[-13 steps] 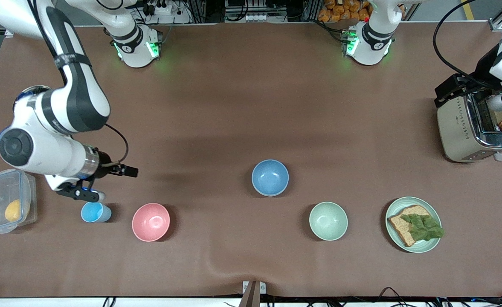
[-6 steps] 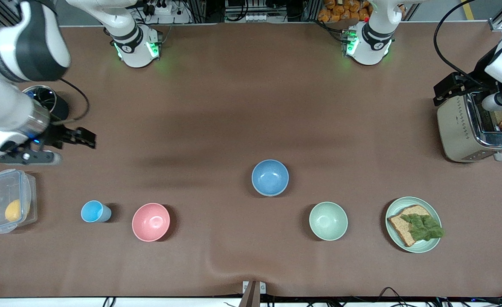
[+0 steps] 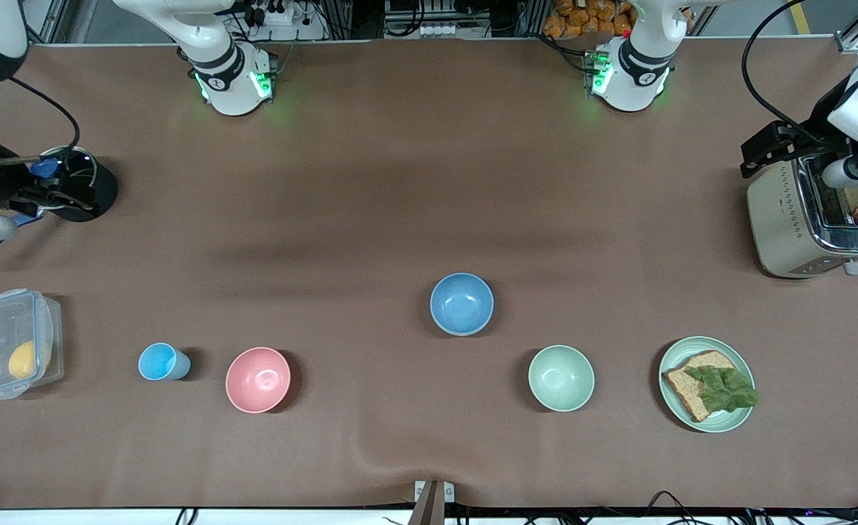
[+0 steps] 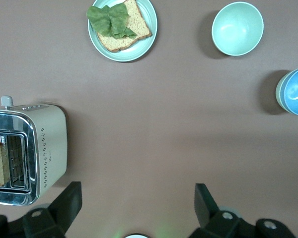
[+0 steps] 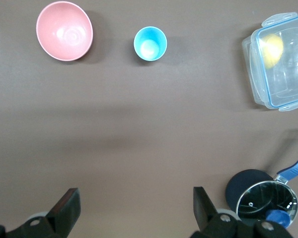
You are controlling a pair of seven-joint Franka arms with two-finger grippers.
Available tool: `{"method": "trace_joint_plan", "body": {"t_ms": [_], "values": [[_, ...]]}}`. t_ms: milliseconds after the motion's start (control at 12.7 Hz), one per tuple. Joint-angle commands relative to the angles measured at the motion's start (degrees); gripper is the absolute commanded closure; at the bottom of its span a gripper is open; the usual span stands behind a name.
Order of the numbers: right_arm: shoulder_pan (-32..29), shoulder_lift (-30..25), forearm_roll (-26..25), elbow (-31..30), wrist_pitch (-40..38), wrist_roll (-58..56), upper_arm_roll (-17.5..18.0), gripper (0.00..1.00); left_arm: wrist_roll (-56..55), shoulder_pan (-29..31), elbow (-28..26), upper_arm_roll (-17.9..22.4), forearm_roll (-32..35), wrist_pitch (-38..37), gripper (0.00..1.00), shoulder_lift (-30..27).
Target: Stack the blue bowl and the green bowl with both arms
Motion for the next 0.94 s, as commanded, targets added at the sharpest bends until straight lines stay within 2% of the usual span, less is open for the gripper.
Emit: {"method": "trace_joint_plan", "body": {"t_ms": [0,236,866], "values": [[-0.4,-0.2,0.4,2.0,-1.8,0.6,0.4,0.00,0.8,0.0,-0.2,0.1,0.8,-1.1,0.00,-1.2],[-0.4,-0.1,0.4,4.3,-2.4,-0.1,0.6,0.00,0.9,0.0,-0.3,0.1,0.8,-1.6,0.00,-1.5],[-1.0,-0.1,1.9,5.7,-4.5,-2.1,0.6,0.00,0.5,0.0,0.3,0.1,-0.9,-1.6,0.00,-1.2]]}}
